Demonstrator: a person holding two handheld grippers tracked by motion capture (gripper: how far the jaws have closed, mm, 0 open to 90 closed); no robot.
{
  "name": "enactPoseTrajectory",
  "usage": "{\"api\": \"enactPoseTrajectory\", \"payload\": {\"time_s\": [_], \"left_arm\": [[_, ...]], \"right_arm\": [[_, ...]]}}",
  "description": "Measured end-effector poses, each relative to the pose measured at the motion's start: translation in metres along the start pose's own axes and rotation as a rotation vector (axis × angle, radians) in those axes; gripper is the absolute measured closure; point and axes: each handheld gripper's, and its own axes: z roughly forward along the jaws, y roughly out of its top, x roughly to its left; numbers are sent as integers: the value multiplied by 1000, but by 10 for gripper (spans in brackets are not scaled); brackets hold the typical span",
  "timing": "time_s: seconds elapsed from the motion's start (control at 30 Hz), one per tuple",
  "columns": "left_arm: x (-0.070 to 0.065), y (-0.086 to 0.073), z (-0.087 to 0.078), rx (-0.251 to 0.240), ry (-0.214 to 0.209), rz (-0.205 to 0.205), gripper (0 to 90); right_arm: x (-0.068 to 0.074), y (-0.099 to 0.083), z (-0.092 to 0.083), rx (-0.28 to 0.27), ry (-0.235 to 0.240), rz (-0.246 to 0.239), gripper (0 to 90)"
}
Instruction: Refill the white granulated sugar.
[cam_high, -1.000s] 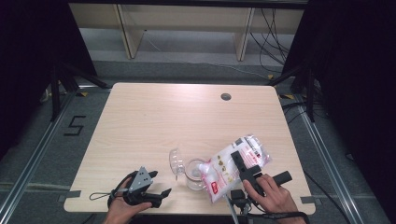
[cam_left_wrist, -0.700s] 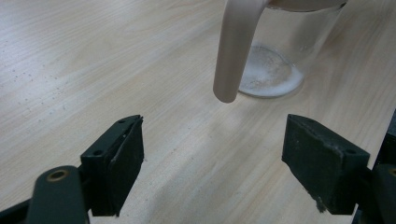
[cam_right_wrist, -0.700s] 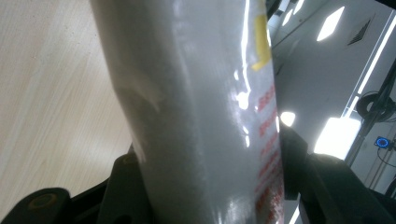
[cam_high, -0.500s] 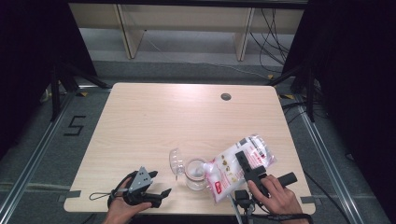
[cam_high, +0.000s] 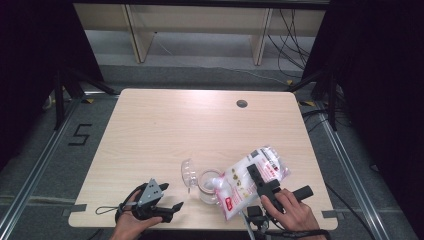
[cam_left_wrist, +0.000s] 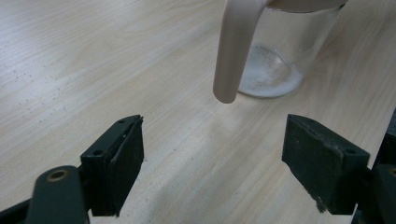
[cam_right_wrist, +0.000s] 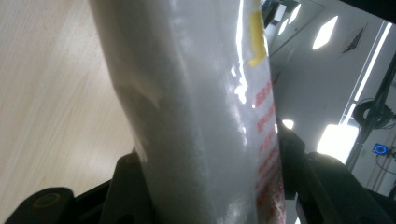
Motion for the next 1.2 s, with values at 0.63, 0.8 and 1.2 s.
{"api": "enactPoseTrajectory", "payload": {"time_s": [0.63,0.8,1.2], "left_arm": [[0,0,0,4,3,4,204],[0,0,0,0,-2,-1,204],[0,0,-1,5,3,6,204]], "right_arm": [[-3,-11,0,33,-9,-7,563],[0,-12,-3,32,-4,16,564],[-4,-9,-6,9,-3,-1,569]]}}
